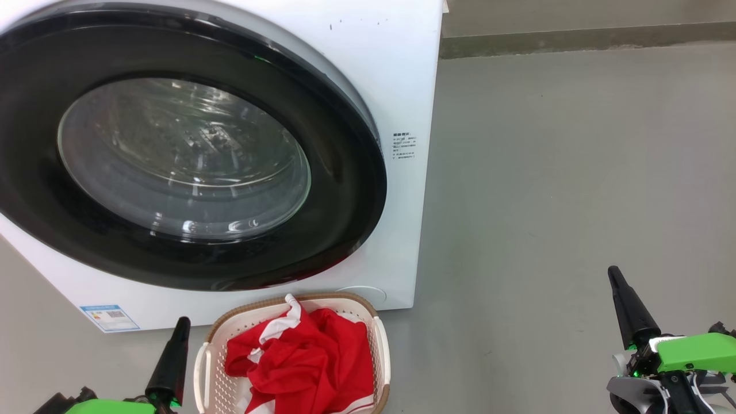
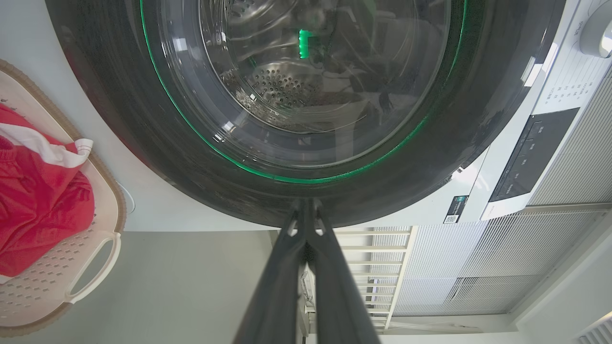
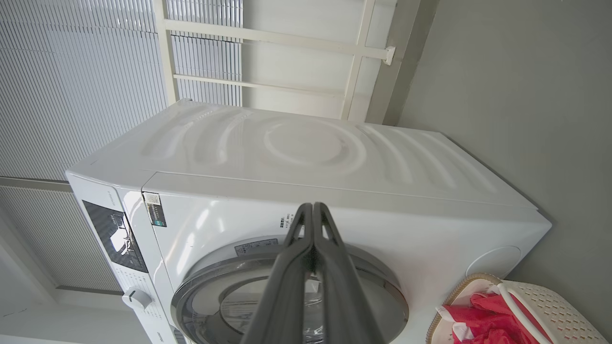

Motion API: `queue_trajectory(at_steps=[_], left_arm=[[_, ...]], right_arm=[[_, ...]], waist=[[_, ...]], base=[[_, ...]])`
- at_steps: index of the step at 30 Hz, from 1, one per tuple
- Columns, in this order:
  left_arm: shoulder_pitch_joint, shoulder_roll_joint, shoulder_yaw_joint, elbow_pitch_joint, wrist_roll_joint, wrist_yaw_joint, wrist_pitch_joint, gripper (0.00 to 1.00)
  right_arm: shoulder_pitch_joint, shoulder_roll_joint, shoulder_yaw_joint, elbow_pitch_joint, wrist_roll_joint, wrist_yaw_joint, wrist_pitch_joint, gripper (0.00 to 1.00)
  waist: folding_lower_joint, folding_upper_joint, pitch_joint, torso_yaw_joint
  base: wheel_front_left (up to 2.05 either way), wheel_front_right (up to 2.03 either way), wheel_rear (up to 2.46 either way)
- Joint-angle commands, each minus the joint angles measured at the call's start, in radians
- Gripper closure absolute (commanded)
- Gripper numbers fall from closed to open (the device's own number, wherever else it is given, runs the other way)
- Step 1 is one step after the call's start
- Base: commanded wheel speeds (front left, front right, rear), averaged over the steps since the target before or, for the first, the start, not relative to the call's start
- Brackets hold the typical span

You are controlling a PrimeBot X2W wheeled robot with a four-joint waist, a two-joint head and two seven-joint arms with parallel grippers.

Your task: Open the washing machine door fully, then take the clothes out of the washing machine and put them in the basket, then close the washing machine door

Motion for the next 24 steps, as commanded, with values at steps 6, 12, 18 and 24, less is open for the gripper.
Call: queue_trajectory(at_steps=[6,12,18,24], left_arm=[[-0.042,0.008,0.036,-0.022,-0.007,-0.007,0.003,1.00],[-0.042,0.008,0.036,-0.022,-0.007,-0.007,0.003,1.00],[-0.042,0.008,0.036,-0.022,-0.007,-0.007,0.003,1.00],[-0.042,0.008,0.036,-0.022,-0.007,-0.007,0.003,1.00]], right_arm=[[-0.041,-0.014,0.028,-0.025,0.005,-0.001,0.006,1.00],[-0.041,-0.014,0.028,-0.025,0.005,-0.001,0.006,1.00],[-0.041,-0.014,0.028,-0.025,0.005,-0.001,0.006,1.00],[-0.041,-0.014,0.028,-0.025,0.005,-0.001,0.006,1.00]], waist=[[0.0000,0.0000,0.000,0.000],[0.0000,0.0000,0.000,0.000],[0.0000,0.0000,0.000,0.000],[0.0000,0.0000,0.000,0.000]], base=[[0.00,0.00,0.00],[0.00,0.00,0.00],[0.00,0.00,0.00],[0.00,0.00,0.00]])
